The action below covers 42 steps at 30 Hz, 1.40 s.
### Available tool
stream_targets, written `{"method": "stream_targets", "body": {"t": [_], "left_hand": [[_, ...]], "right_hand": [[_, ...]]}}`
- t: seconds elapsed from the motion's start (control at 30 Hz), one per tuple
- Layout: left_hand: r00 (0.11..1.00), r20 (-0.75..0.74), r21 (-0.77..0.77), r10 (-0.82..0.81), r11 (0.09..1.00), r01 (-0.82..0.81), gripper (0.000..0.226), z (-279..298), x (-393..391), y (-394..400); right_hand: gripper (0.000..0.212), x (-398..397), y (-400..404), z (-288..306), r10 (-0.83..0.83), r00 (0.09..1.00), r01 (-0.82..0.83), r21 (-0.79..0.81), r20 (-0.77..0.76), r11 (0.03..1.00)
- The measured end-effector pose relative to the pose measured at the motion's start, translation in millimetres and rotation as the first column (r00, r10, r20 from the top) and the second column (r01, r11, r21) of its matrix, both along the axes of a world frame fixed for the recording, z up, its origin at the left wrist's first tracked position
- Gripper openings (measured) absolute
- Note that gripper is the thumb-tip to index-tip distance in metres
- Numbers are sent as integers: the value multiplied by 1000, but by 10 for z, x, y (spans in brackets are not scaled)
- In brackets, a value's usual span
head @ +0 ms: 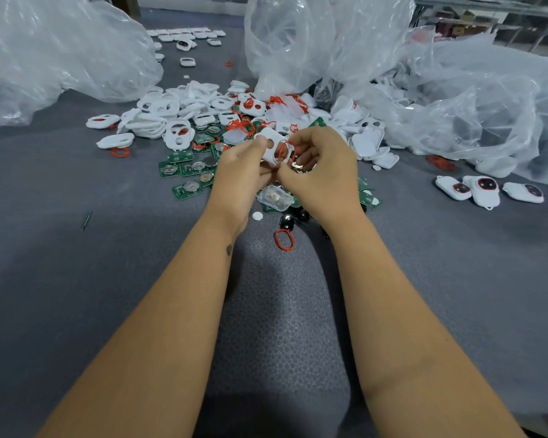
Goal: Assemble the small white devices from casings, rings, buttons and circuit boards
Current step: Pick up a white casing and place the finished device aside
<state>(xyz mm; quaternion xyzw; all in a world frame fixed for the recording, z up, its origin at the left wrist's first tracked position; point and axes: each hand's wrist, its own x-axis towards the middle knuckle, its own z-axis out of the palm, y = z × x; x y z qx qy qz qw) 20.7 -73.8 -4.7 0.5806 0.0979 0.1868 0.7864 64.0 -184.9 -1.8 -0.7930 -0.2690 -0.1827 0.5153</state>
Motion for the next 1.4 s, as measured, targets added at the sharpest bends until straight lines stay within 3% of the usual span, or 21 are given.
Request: {"method": "stream_targets", "body": {"t": [0.3,0.6,0.83,0.97,1.2,1.4], "left_hand": [[998,-55,94,7,996,-2,26,-48,39,5],[979,120,-178,-163,967,183,33,-47,3,39],[984,66,-161,-166,971,175,22,-39,3,25],[986,67,-185,-150,970,160,17,-34,8,42],[968,183,-324,-170,919,223,16,-18,-5,89],[954,202,-199,-224,944,264,18,-36,-16,67]], "right_hand": [[22,10,-23,16,11,999,-7,-117,35,993],[30,-44,-46,87,185,961,-139,217,-205,966],[30,-24,-32,82,178,943,-123,204,-282,971],[29,-23,-13,66,120,966,-79,180,-230,980],[29,-26,-13,61,441,822,-251,467,-360,848],[25,3,-20,52,491,797,-223,584,-351,780]]}}
